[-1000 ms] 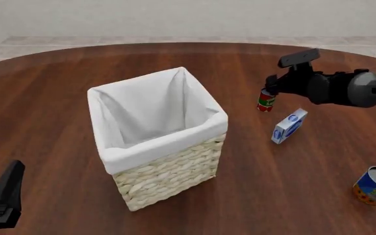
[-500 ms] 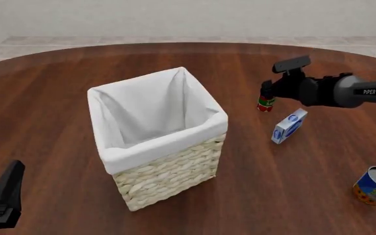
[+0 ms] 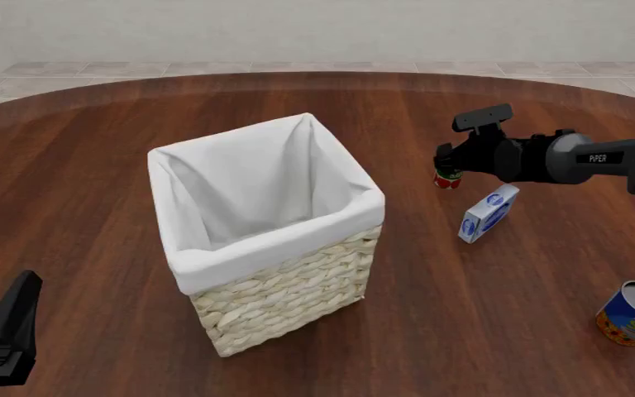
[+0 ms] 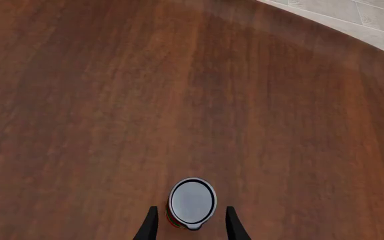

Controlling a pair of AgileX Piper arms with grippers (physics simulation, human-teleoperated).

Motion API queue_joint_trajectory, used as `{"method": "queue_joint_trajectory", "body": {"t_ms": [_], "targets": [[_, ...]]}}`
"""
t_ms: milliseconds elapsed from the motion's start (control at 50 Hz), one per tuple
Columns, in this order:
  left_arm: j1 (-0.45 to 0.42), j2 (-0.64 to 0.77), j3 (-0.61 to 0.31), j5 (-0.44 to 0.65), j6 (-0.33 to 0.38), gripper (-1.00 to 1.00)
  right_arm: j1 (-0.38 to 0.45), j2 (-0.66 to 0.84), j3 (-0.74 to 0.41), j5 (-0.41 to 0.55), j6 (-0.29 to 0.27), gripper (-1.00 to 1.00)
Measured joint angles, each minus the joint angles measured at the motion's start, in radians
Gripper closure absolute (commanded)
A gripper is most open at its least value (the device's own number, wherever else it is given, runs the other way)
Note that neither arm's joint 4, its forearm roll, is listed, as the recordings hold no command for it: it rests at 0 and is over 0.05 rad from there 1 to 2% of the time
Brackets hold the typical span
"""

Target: Pick up the tomato sauce, and put it in the basket.

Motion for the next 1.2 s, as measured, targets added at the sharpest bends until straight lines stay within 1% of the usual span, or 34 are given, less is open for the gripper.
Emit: {"method": "queue_joint_trajectory", "body": {"t_ms": [720, 1000, 1020, 1200], "targets": [[0.000, 0.000, 0.000, 0.000, 0.000, -1.00, -0.003, 0.086, -0.063, 0.018, 0.003, -1.00], [0.000, 0.000, 0.000, 0.000, 0.000, -1.00, -0.002, 0.107, -0.069, 0.023, 0.004, -1.00], [0.000, 0.000, 0.000, 0.000, 0.000, -1.00, -0.001, 0.107, -0.069, 0.023, 0.004, 1.00], [0.000, 0.000, 0.000, 0.000, 0.000, -1.00, 0.001, 0.103, -0.069, 0.025, -0.008, 1.00]]}}
